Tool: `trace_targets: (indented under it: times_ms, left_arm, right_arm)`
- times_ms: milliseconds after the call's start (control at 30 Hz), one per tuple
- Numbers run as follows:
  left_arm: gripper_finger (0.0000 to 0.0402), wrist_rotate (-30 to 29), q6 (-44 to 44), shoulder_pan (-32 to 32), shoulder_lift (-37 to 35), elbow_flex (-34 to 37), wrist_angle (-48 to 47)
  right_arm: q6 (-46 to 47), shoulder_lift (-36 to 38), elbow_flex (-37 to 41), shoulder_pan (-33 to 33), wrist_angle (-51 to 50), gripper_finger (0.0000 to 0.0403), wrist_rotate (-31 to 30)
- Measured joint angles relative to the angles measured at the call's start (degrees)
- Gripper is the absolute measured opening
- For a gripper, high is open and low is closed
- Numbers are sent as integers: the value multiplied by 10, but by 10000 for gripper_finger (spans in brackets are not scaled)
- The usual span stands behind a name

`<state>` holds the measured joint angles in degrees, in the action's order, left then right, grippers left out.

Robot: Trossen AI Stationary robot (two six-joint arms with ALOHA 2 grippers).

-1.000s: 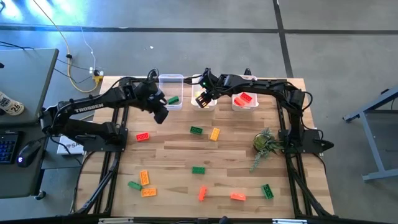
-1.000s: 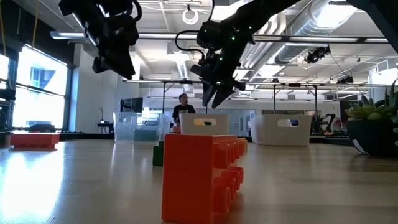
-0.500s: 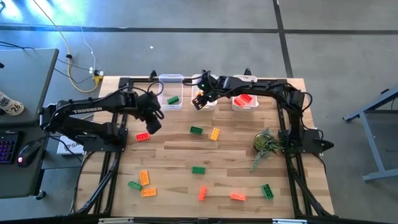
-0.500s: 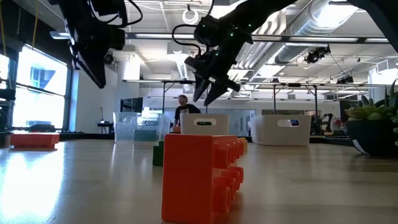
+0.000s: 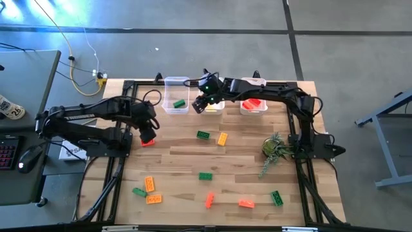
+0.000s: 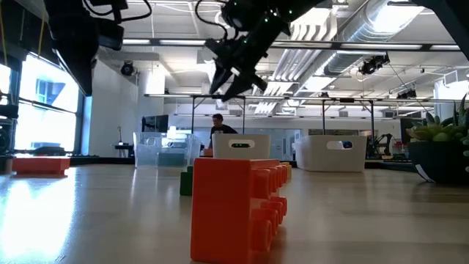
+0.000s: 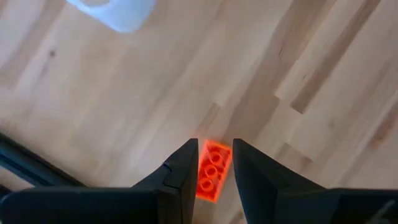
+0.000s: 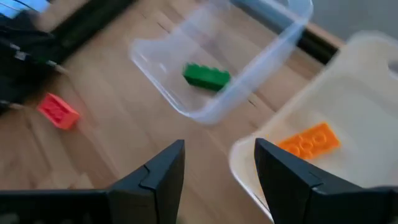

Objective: Sort & place blocks by color
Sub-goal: Put the orange game piece into the right white bin

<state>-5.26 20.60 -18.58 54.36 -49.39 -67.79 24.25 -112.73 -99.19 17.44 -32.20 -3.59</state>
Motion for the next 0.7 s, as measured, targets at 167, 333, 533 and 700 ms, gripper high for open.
trace_targets:
  times_ms: [167,333,533,700]
  left_arm:
    - [88,49,15,0,-31,0,-26]
    - [88,64,18,0,-48,0,-51]
    - [117,65,19,0,-48,0,-117]
    - [171,66,32,0,-48,0,-140]
  right_arm:
    - [-45,0,-63,-4,-29,178,-3]
    - [-94,0,-127,-2,-71,178,-6]
    - [-139,1,-176,-2,-99,178,-29]
    - [-157,0,-187,-2,-115,178,-29]
